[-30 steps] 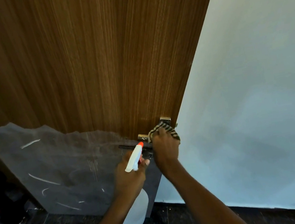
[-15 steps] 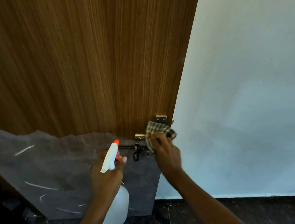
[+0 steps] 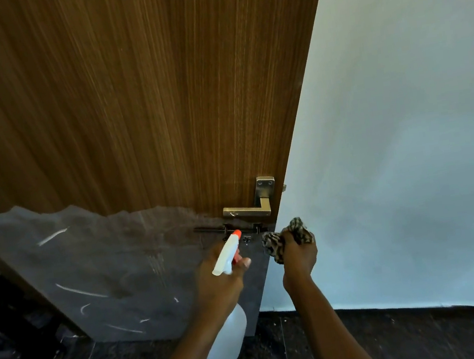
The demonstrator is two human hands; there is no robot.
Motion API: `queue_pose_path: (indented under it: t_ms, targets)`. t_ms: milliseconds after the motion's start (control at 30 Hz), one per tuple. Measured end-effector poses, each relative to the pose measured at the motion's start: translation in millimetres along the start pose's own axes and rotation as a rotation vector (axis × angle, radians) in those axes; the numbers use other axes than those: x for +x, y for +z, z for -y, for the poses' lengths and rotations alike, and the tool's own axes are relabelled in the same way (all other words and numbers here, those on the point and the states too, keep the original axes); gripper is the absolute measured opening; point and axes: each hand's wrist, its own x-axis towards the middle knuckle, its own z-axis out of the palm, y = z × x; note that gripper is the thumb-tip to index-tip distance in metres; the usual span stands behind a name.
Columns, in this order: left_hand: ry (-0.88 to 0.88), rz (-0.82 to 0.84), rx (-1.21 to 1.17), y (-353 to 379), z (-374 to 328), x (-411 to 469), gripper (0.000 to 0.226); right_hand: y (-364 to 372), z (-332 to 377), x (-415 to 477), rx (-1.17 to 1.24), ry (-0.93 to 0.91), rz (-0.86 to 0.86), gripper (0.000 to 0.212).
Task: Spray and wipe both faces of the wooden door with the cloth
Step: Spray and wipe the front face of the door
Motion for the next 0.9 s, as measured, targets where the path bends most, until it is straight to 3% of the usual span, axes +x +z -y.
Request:
queue_pose_path:
  t_ms: [133, 267, 567, 733, 833, 900]
  targets:
    - [-0.042, -0.043, 0.014, -2, 17, -1, 0.028, 33, 7, -20, -0.077, -0.141, 0.064, 0.027]
    - [0.037, -0.073, 0.147, -20, 17, -4, 0.029, 68, 9, -46, -0.043, -0.140, 0.002, 0.035]
    - [0.002, -0.212, 0.225, -64, 17, 6, 0.036, 126, -4, -85, -0.251, -0.202, 0.235, 0.032]
    - [0.074, -0.127, 0.201, -55, 17, 0, 0.029, 98, -6, -61, -0.178, -0.076, 0.150, 0.029]
    - [0.086, -0.088, 0.109, -49, 11, -6, 0.039, 61, -12, -26, -0.190, -0.074, -0.015, 0.008]
    - [0.111, -0.070, 0.088, -47, 7, -4, 0.038, 46, -4, -12, -0.118, -0.036, -0.131, 0.009]
